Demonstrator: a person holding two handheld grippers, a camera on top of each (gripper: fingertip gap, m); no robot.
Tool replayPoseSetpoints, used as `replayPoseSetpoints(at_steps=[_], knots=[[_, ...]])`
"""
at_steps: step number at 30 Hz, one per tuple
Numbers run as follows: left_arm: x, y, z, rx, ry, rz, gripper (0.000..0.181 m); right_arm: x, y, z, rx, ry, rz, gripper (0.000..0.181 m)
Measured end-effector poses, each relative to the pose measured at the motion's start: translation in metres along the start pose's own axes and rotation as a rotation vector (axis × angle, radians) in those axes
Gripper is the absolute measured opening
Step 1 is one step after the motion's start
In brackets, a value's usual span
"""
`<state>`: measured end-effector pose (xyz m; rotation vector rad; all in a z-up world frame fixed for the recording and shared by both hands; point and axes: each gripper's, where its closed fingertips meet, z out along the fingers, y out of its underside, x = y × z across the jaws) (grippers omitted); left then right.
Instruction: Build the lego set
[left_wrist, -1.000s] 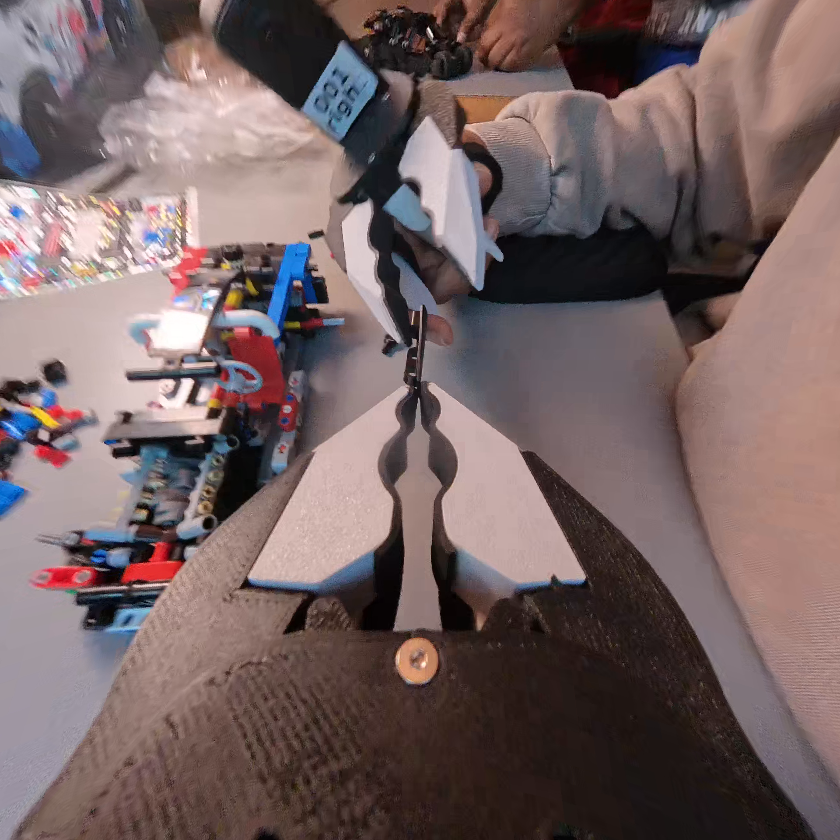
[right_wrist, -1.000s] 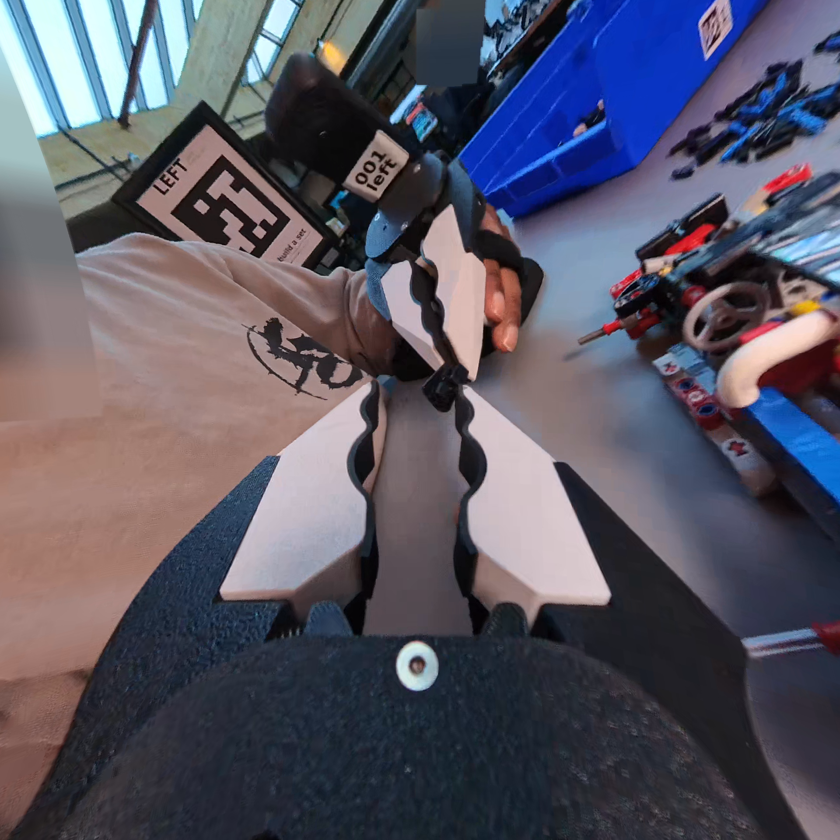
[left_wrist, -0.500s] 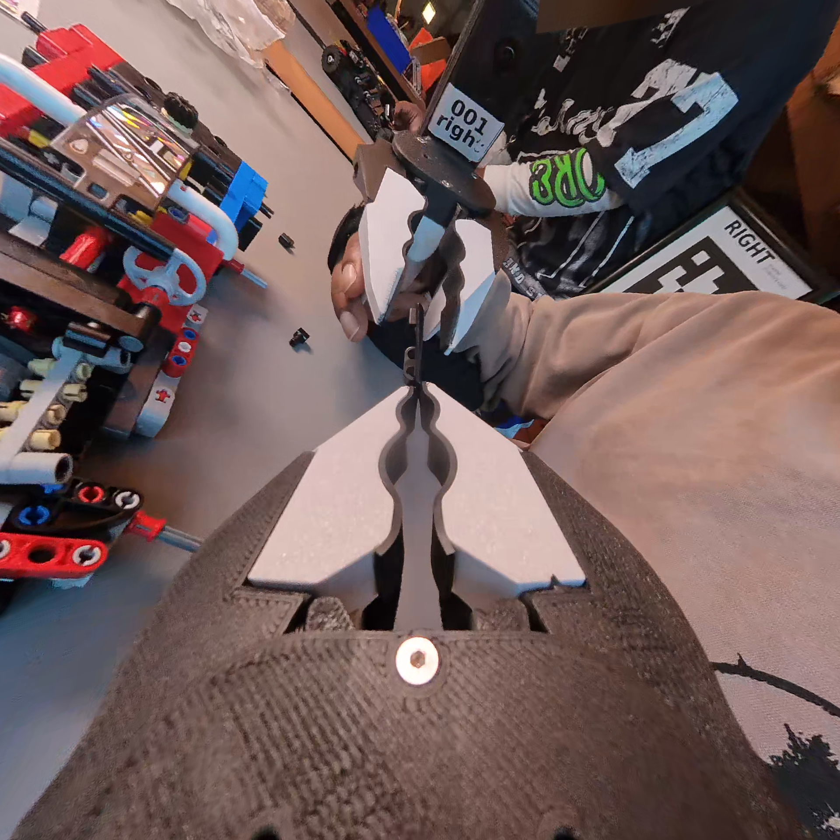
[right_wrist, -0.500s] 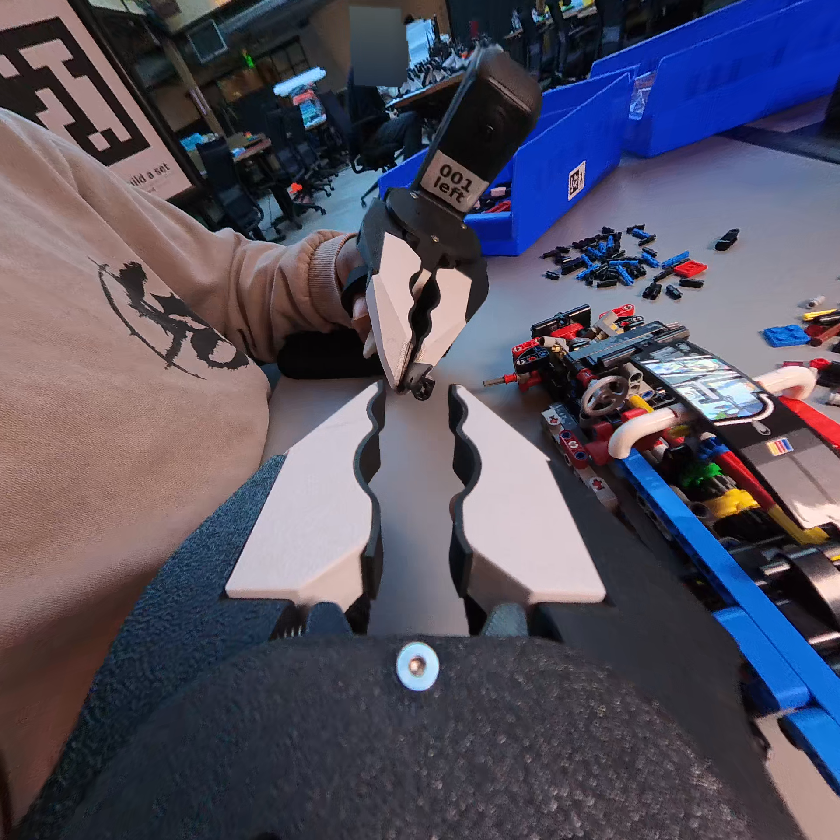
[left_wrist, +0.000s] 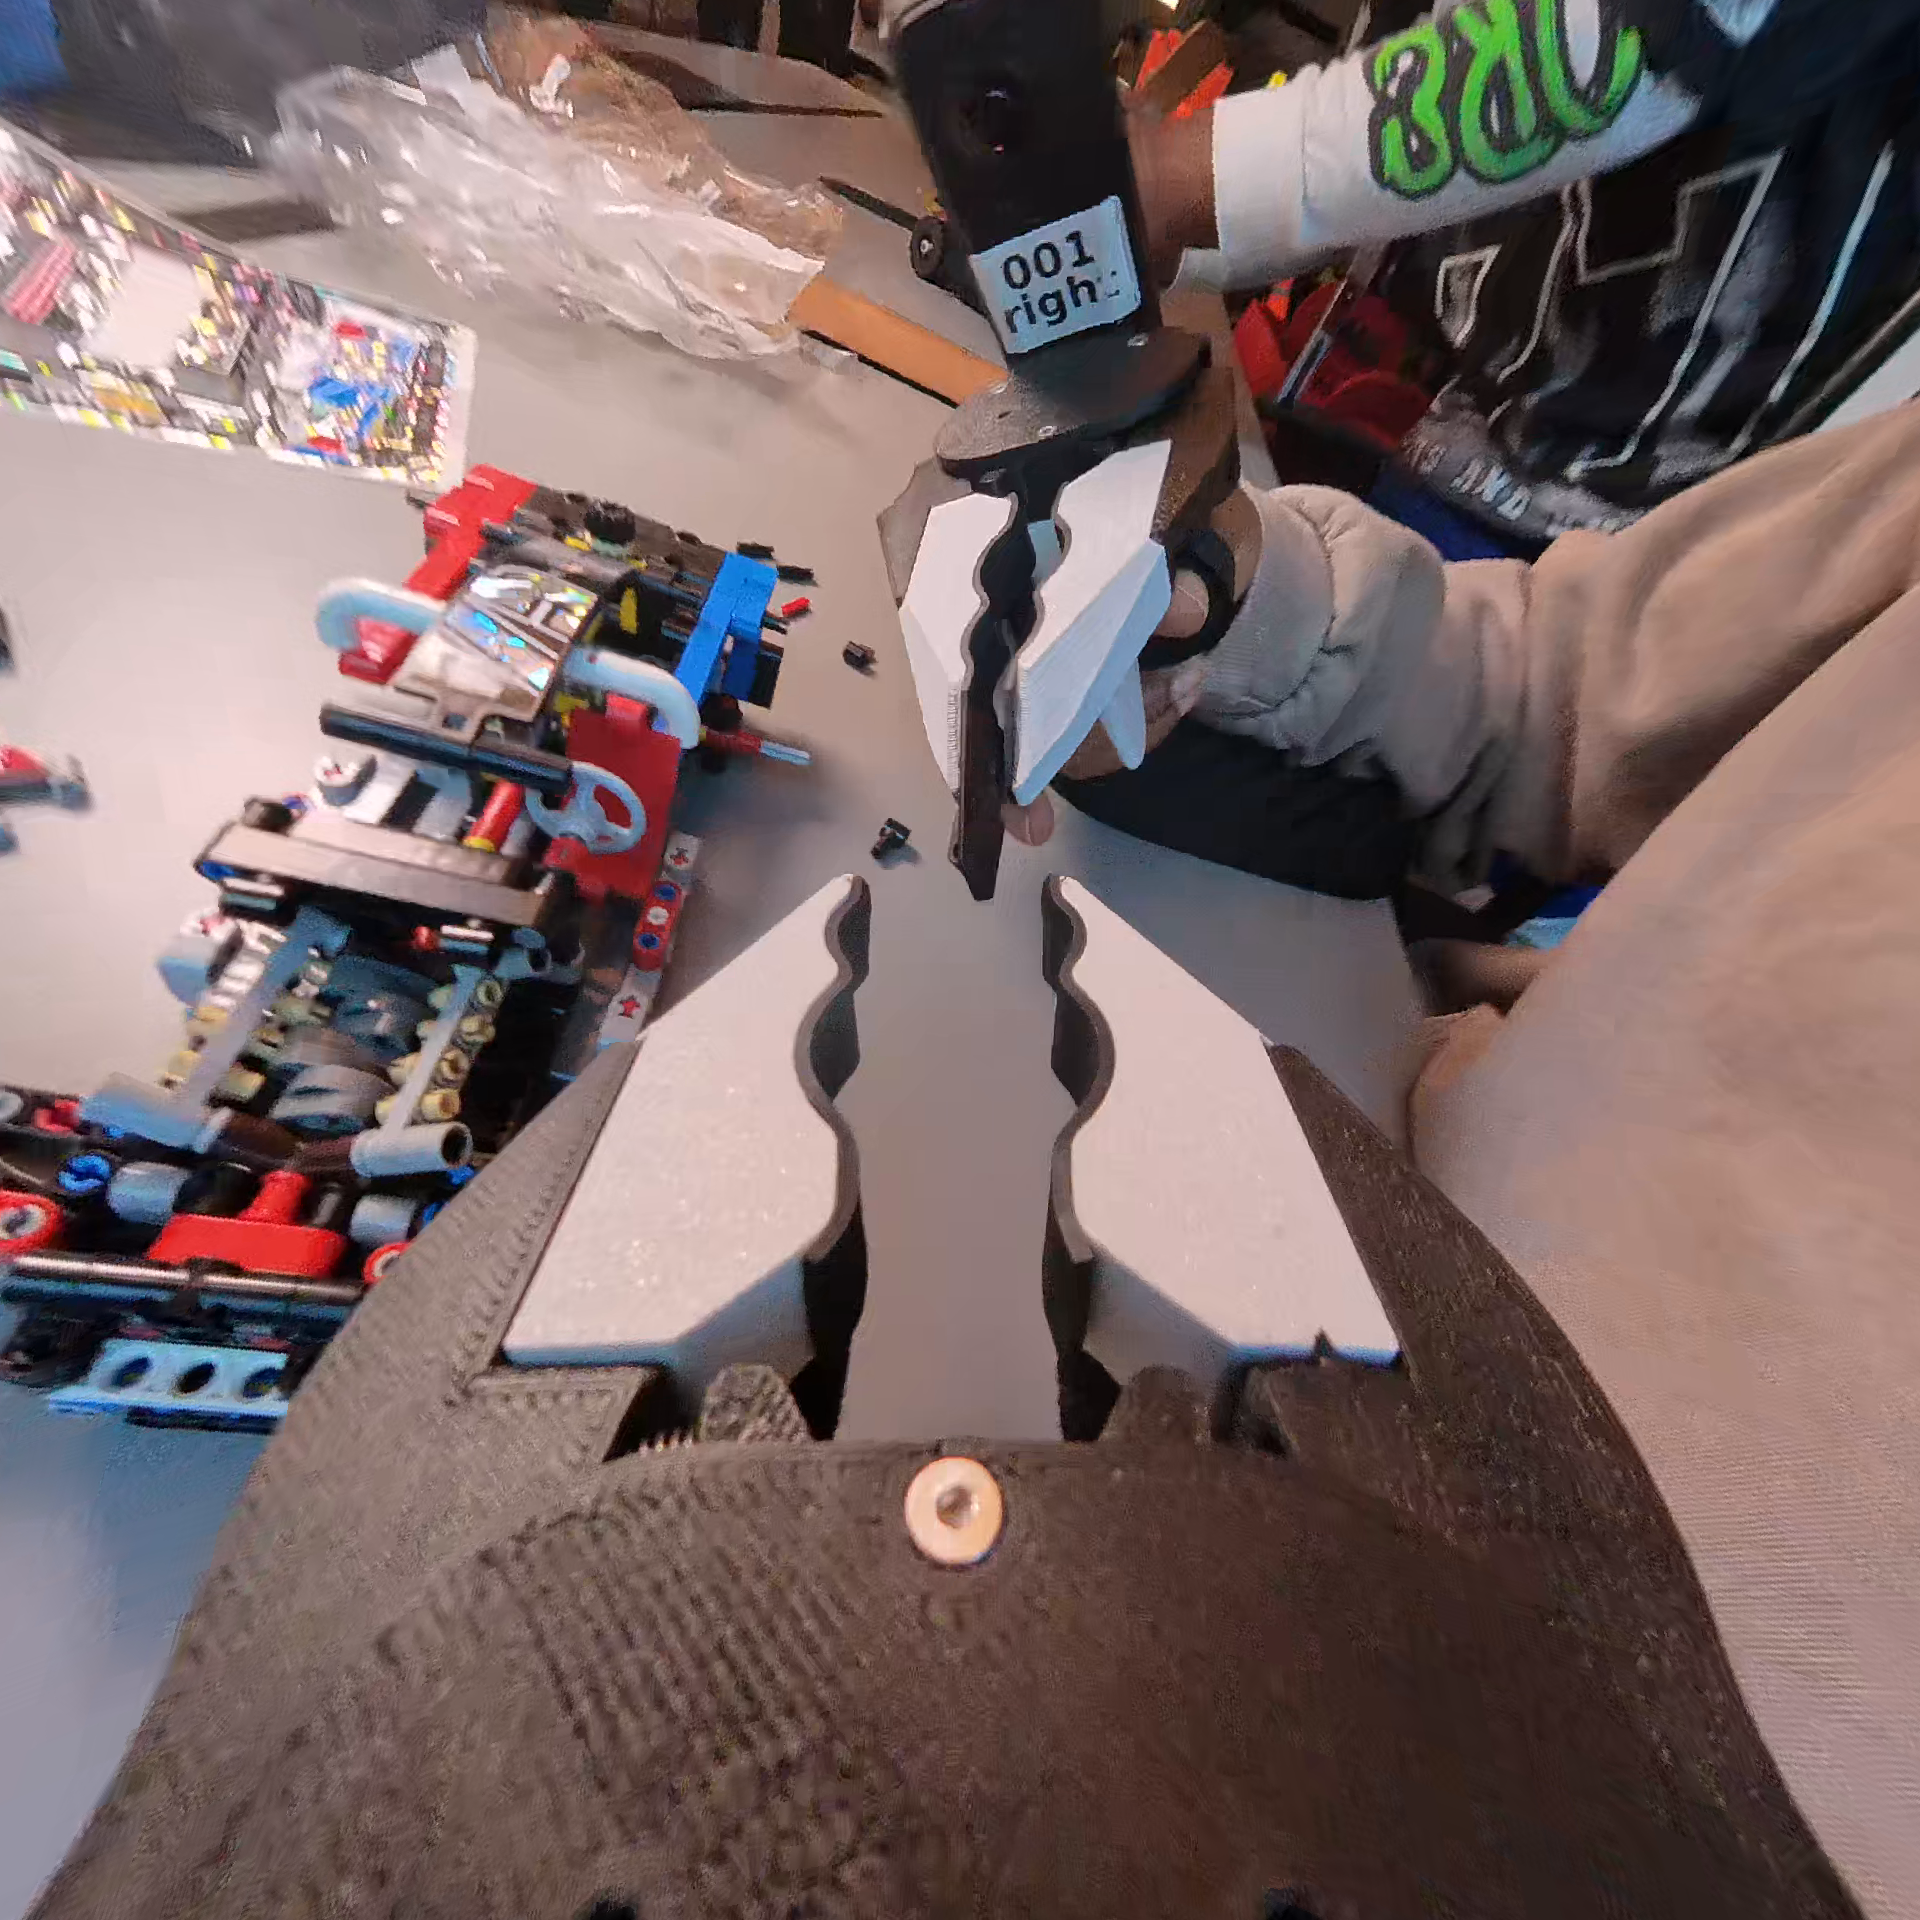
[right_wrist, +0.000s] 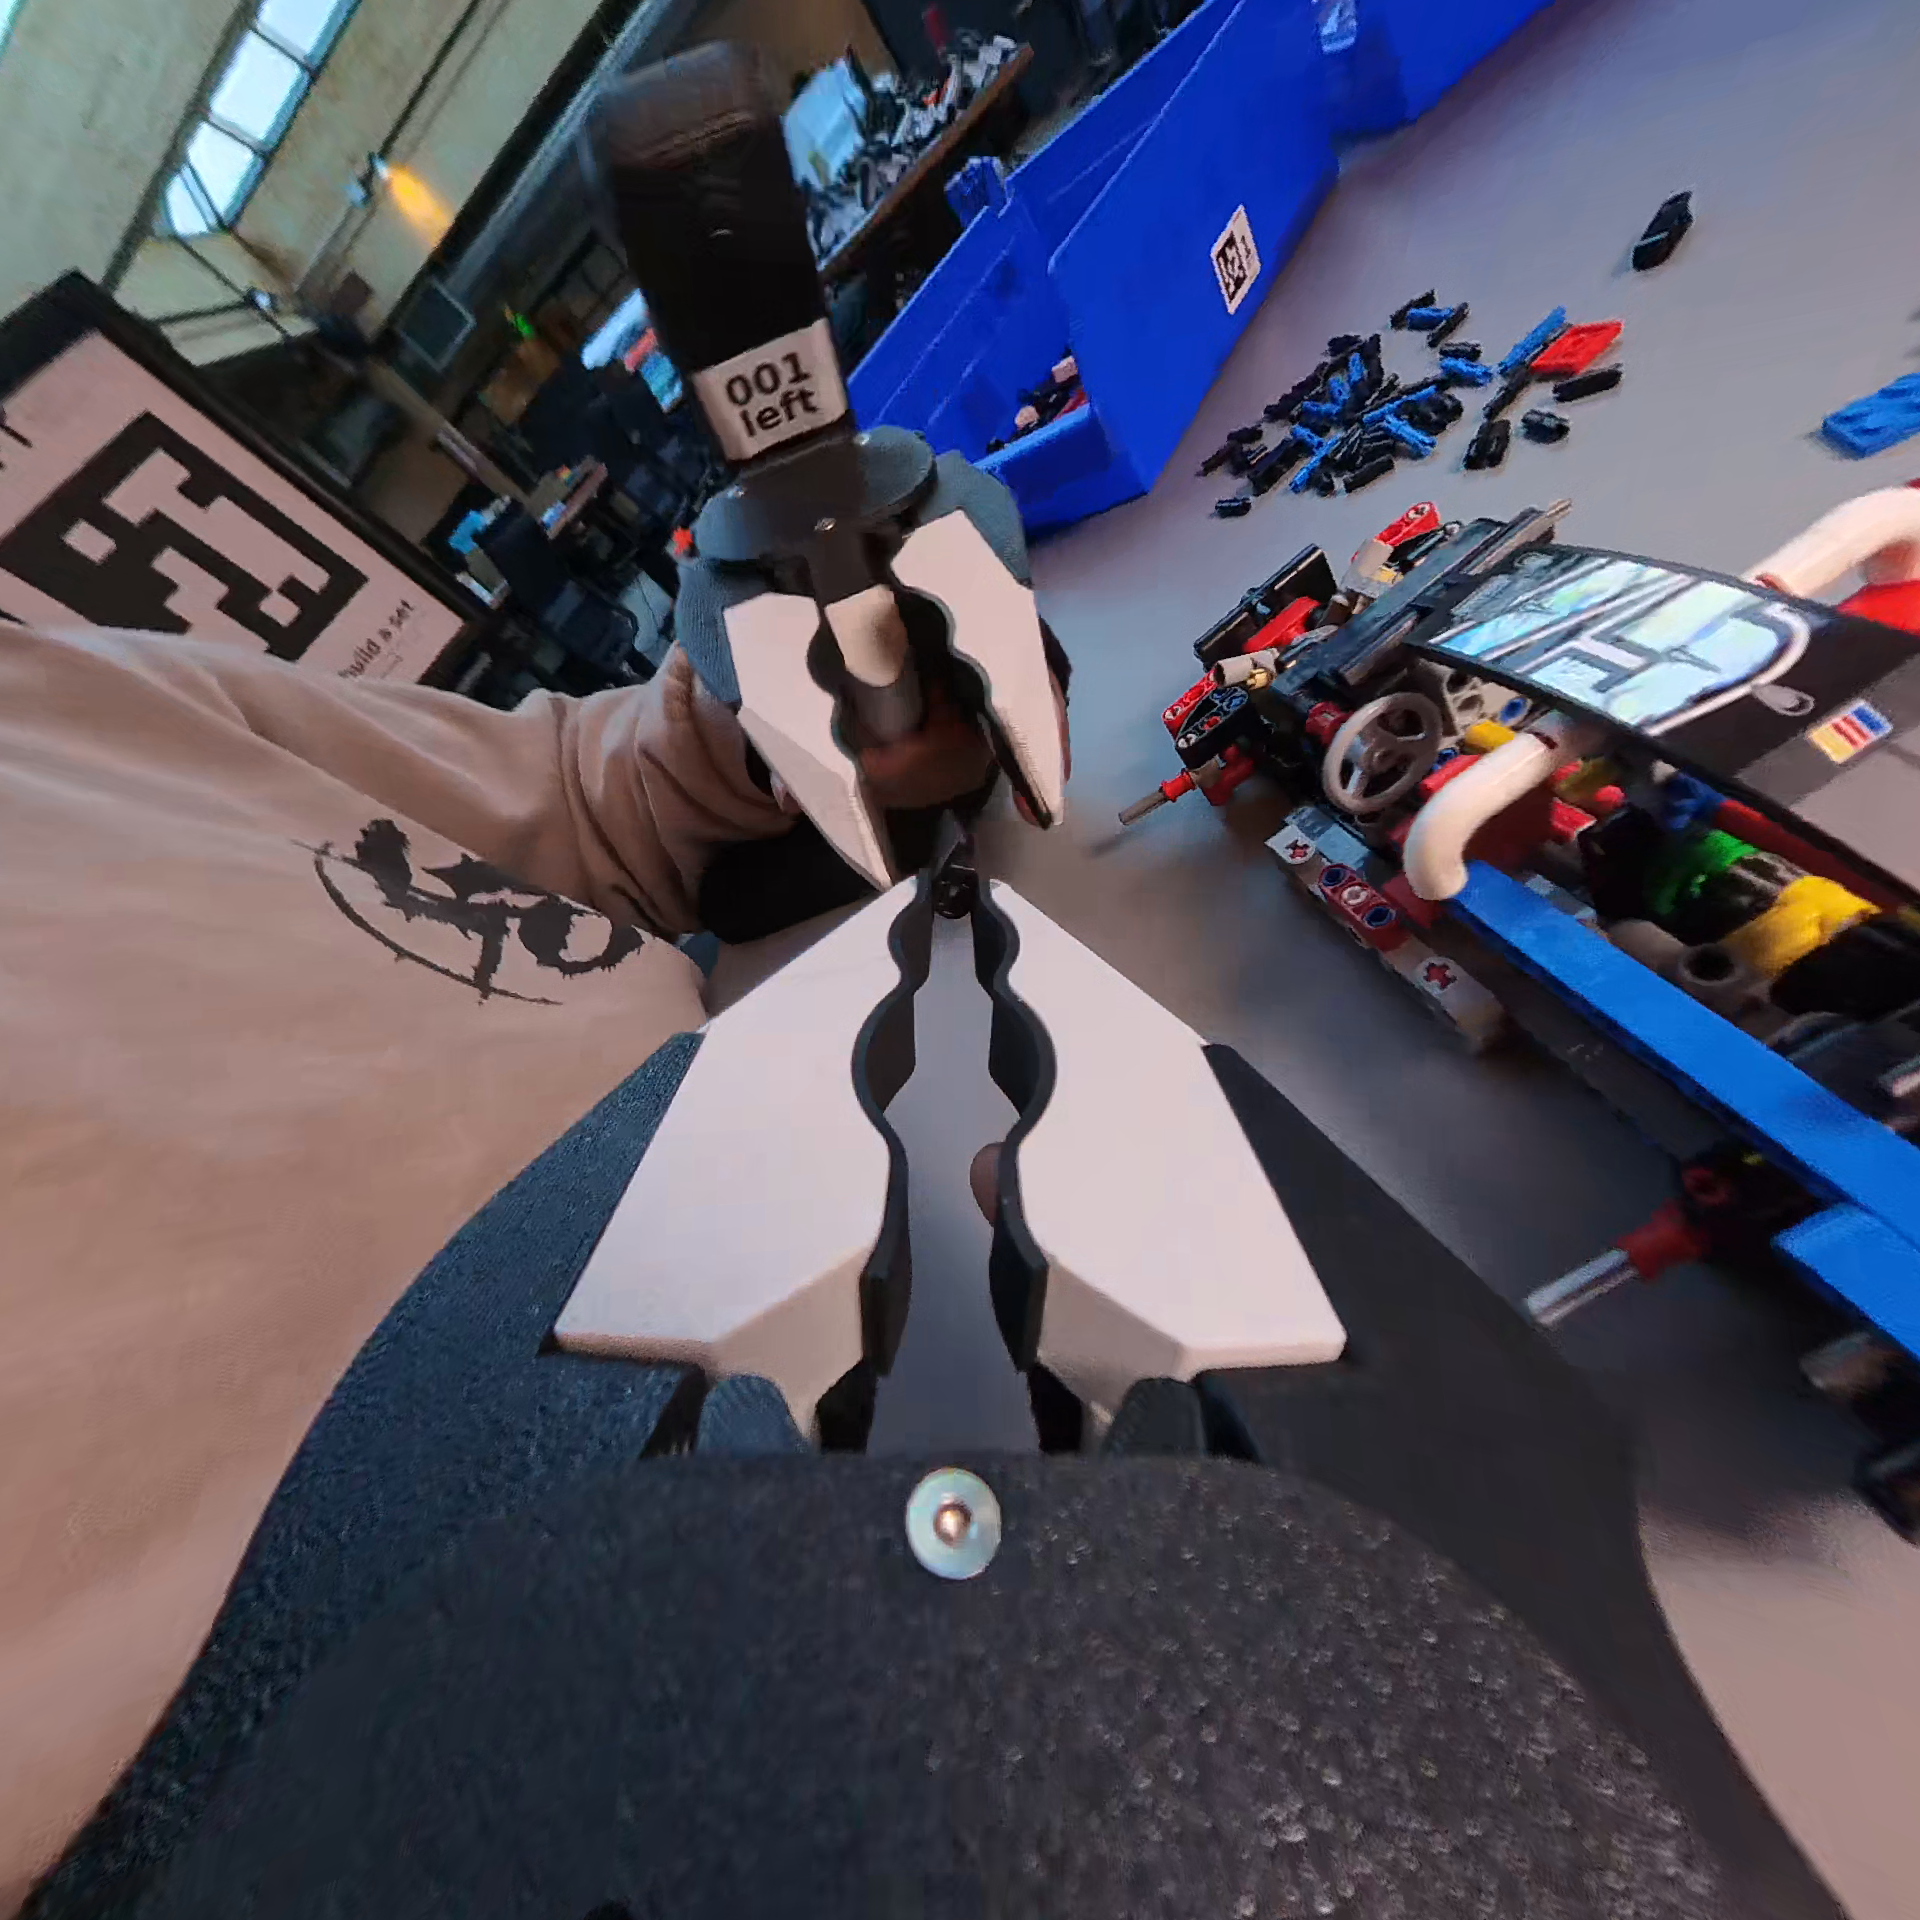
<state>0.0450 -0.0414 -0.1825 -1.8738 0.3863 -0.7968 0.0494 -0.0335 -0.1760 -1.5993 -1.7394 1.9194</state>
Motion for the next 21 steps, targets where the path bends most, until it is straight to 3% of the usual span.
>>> replayPoseSetpoints(at_steps=[5,8,21], knots=[[0.003,-0.001,0.001,-0.005,-0.142,0.369,0.025,-0.009,-0.003,0.004,0.078,-0.041,0.185,0.005],[0.005,0.002,0.003,-0.025,-0.196,0.513,0.008,-0.012,-0.001,0.007,0.093,-0.068,0.244,0.005],[0.006,-0.002,-0.001,-0.006,-0.200,0.491,0.007,-0.014,-0.001,0.006,0.114,-0.097,0.247,0.006]])
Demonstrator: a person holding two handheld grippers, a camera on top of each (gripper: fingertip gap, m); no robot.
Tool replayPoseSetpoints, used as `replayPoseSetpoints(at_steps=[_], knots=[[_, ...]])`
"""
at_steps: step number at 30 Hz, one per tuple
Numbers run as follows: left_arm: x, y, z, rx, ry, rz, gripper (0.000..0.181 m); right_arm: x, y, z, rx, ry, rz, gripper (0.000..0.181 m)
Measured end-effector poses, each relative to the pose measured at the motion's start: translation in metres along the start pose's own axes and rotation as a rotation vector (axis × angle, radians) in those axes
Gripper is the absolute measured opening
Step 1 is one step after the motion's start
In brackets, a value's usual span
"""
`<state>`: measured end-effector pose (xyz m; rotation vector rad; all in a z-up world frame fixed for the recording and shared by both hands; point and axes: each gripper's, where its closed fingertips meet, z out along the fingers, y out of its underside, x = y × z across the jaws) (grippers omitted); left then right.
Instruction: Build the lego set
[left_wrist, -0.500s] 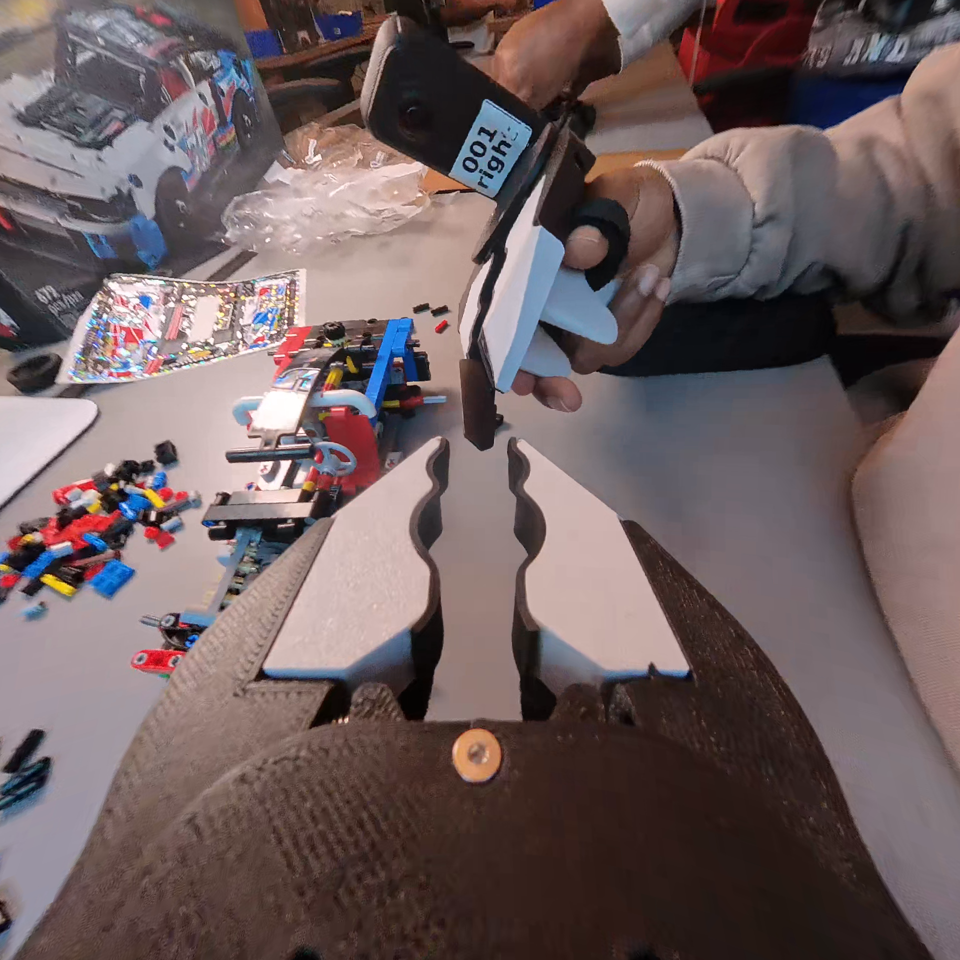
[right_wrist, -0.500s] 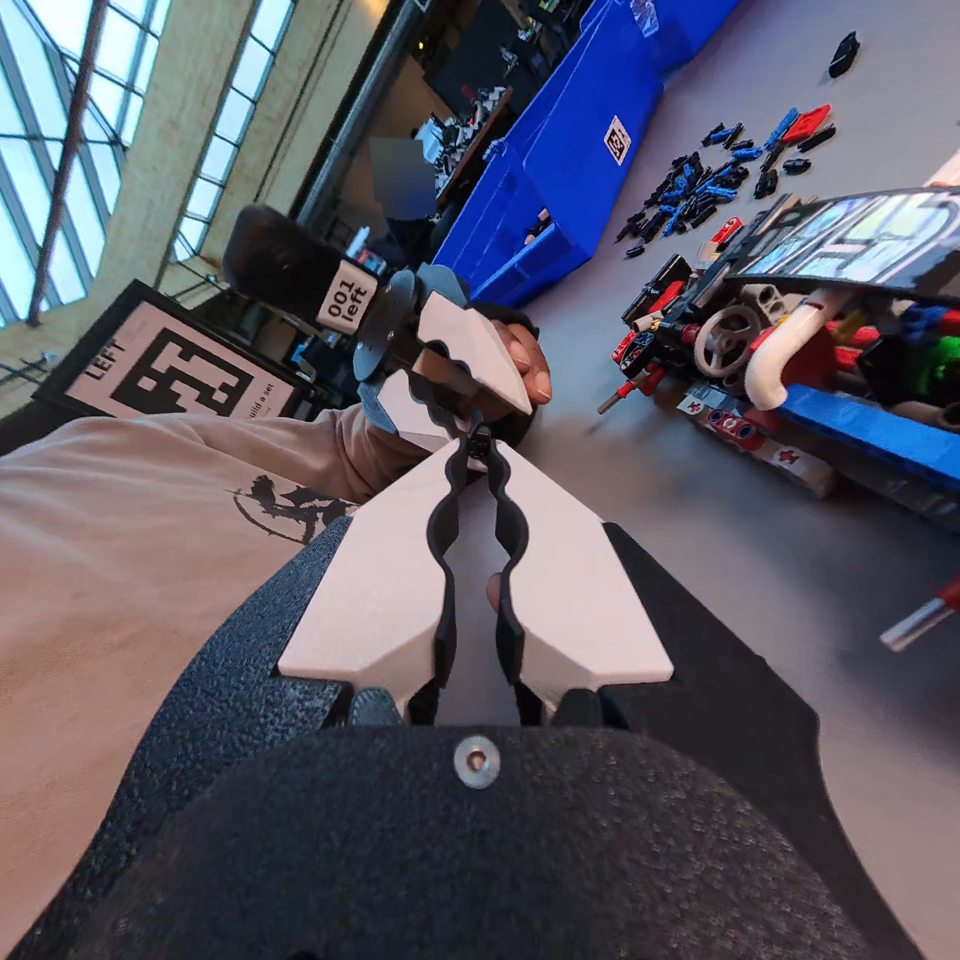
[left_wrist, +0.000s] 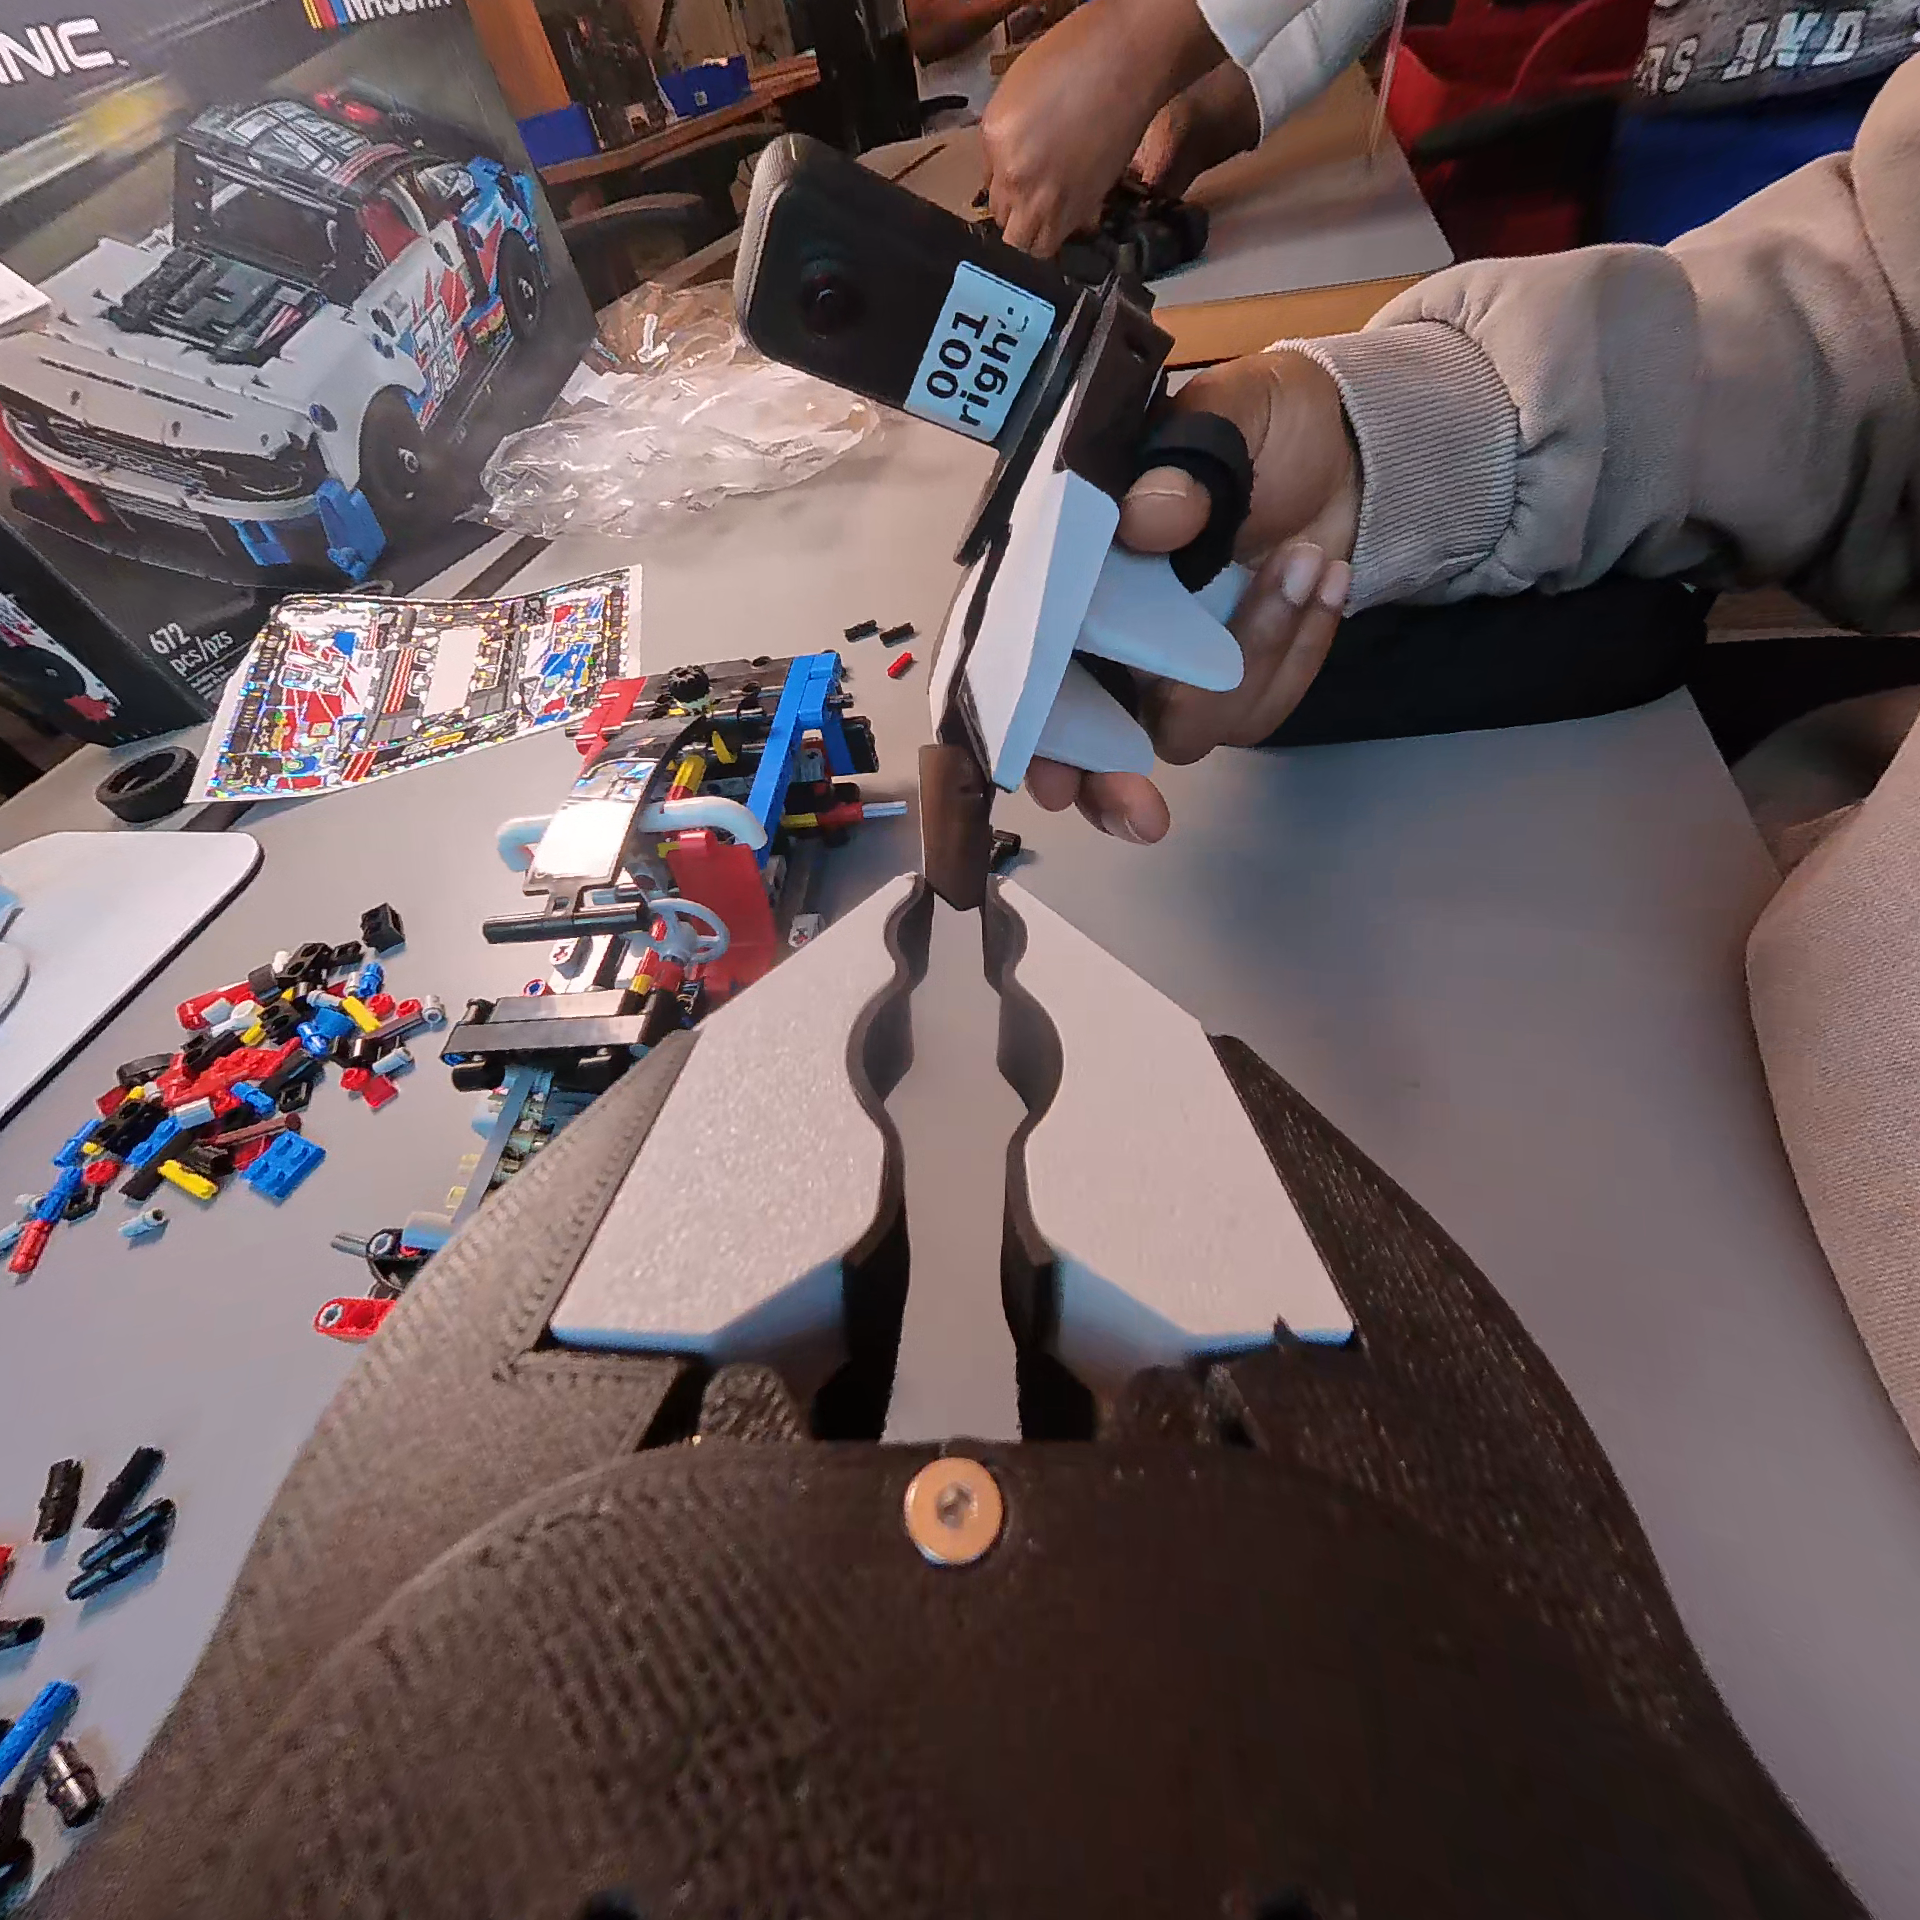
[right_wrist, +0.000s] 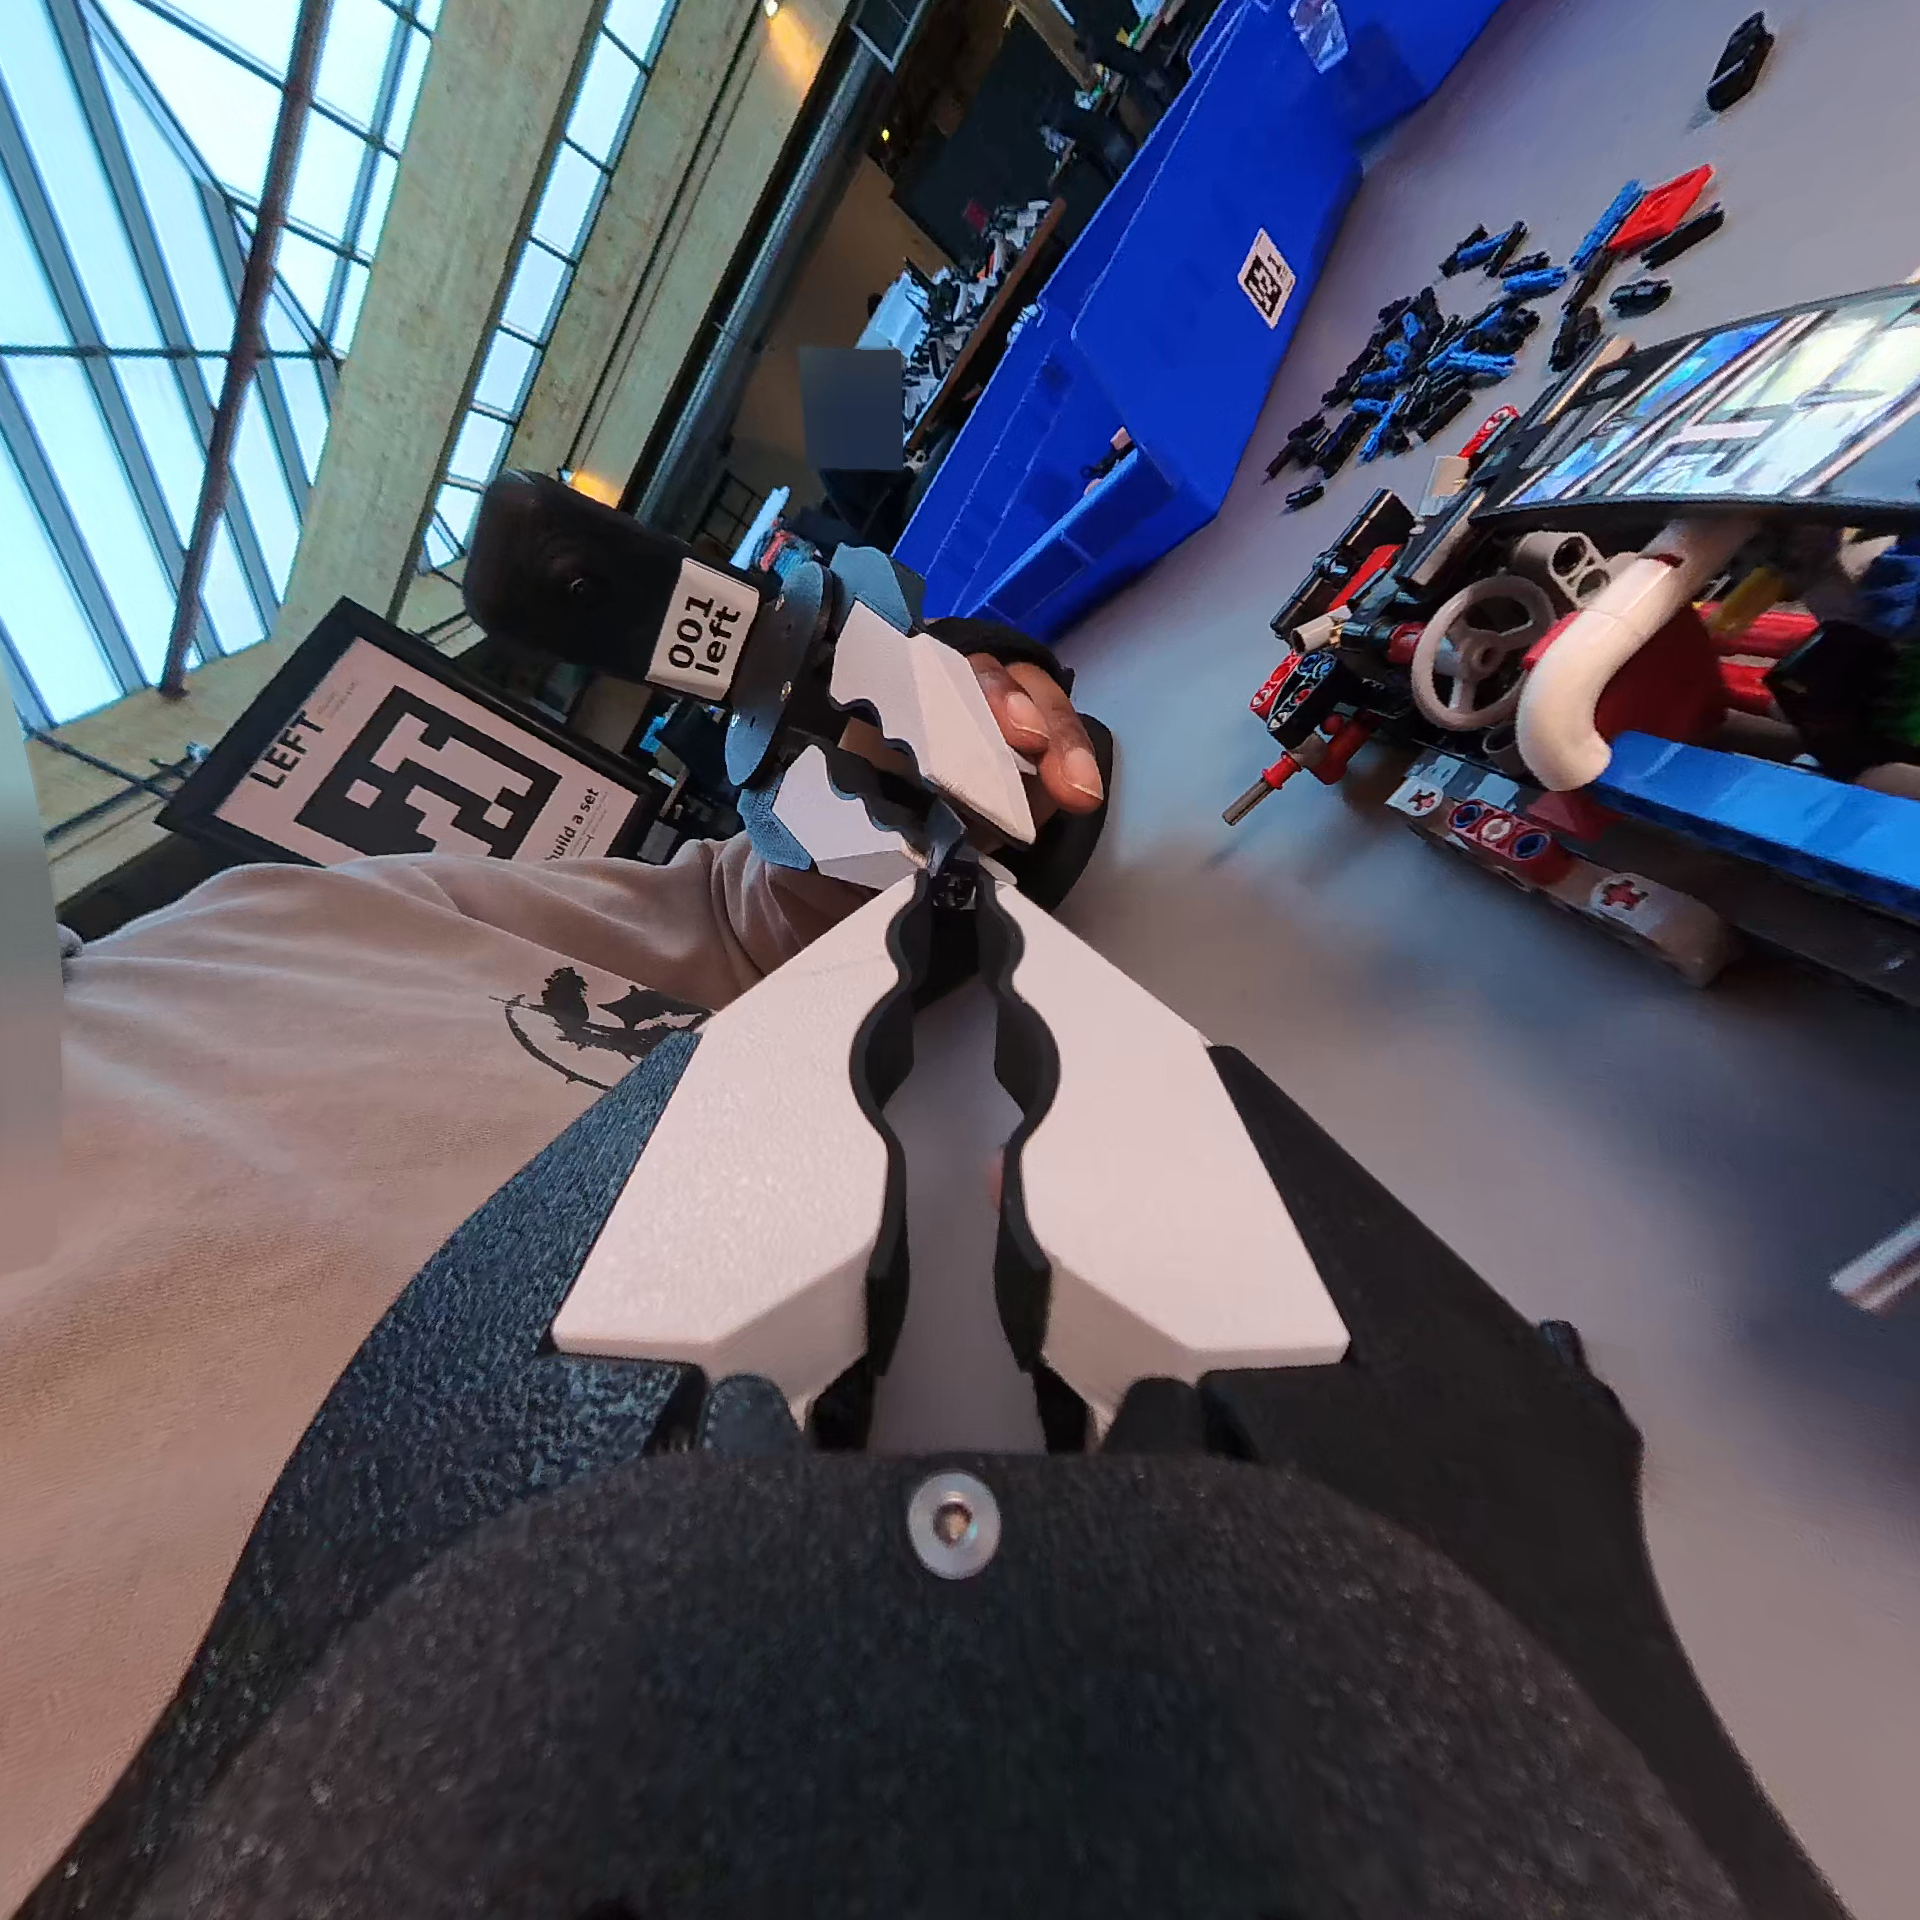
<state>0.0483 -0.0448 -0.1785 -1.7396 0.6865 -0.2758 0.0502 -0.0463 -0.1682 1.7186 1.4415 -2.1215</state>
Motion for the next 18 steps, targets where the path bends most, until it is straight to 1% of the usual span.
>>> replayPoseSetpoints(at_steps=[3,5,8,11,13,15,17,18], knots=[[0.000,-0.002,-0.003,0.016,0.017,-0.020,0.007,-0.003,-0.002,-0.004,-0.007,-0.011,-0.049,0.013],[0.002,-0.003,-0.004,0.025,0.049,-0.052,0.007,-0.004,-0.005,-0.008,-0.021,0.006,-0.138,0.017],[0.010,-0.005,-0.005,0.040,0.139,-0.124,0.007,-0.015,-0.007,-0.012,-0.083,0.043,-0.410,0.020],[0.018,-0.005,-0.005,0.029,0.245,-0.182,0.007,-0.021,-0.002,-0.010,-0.203,0.128,-0.744,0.027],[0.021,-0.007,-0.005,0.032,0.293,-0.208,0.007,-0.018,0.003,-0.007,-0.295,0.198,-0.914,0.027],[0.022,-0.010,-0.006,0.044,0.316,-0.224,0.007,-0.014,0.011,-0.002,-0.369,0.221,-0.995,0.026],[0.023,-0.010,-0.007,0.044,0.337,-0.237,0.007,-0.017,0.009,0.002,-0.341,0.226,-1.008,0.014],[0.022,-0.011,-0.007,0.048,0.339,-0.247,0.007,-0.018,0.007,0.002,-0.320,0.227,-1.010,0.014]])
